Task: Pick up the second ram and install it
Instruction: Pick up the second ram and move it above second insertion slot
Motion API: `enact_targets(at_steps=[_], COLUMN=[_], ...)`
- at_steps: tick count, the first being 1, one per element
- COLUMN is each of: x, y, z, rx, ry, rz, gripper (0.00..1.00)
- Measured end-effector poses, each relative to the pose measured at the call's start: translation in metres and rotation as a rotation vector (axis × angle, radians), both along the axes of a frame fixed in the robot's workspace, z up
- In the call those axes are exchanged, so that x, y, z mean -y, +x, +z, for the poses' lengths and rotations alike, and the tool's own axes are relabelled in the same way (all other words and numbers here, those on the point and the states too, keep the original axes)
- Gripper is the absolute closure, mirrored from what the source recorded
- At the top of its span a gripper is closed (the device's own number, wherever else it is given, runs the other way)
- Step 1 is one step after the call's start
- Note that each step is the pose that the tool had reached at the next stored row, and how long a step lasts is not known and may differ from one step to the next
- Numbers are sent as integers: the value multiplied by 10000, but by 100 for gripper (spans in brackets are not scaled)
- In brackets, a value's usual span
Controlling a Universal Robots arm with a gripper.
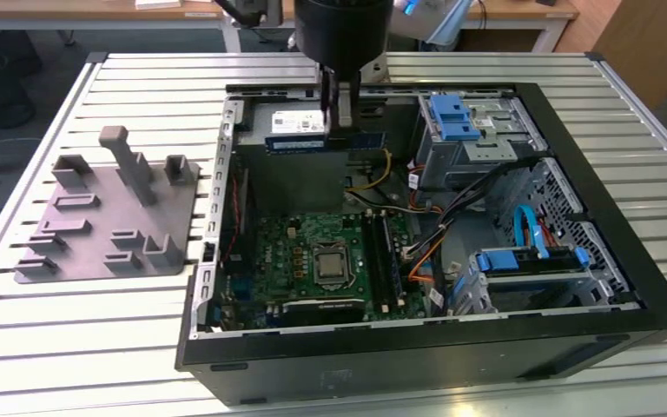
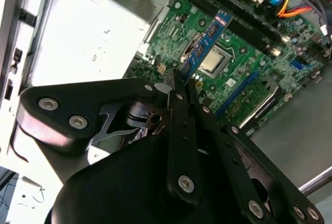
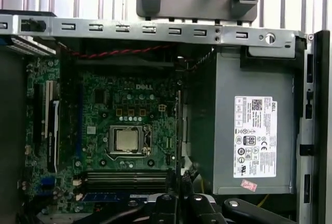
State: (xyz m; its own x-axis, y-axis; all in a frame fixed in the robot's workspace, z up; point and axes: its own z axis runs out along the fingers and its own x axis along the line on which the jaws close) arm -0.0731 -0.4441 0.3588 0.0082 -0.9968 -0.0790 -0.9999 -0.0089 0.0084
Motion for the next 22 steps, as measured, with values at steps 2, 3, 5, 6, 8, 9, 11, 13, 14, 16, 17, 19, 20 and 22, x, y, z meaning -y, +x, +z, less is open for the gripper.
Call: enact_targets(at_steps=[2, 3, 5, 6, 8, 9, 11, 13, 14, 16, 17, 19, 20, 22], x=[9, 13, 27, 39, 80, 105, 172, 246, 284, 361, 397, 461, 485, 520], y=[63, 94, 142, 158, 181, 188, 195, 198, 200, 204, 207, 217, 224, 243], z=[-22, -33, -55, -67, -99, -116, -142, -164, -176, -199, -211, -240, -256, -294], rx=[0, 0, -1, -2, -2, -1, -1, -1, -1, -1, 0, -1, -1, 0], ry=[1, 2, 2, 2, 6, 8, 9, 9, 9, 9, 9, 9, 8, 11], rz=[0, 0, 0, 0, 0, 0, 0, 0, 0, 0, 0, 0, 0, 0], gripper=[86, 86, 86, 86, 86, 86, 86, 86, 86, 86, 86, 86, 86, 86])
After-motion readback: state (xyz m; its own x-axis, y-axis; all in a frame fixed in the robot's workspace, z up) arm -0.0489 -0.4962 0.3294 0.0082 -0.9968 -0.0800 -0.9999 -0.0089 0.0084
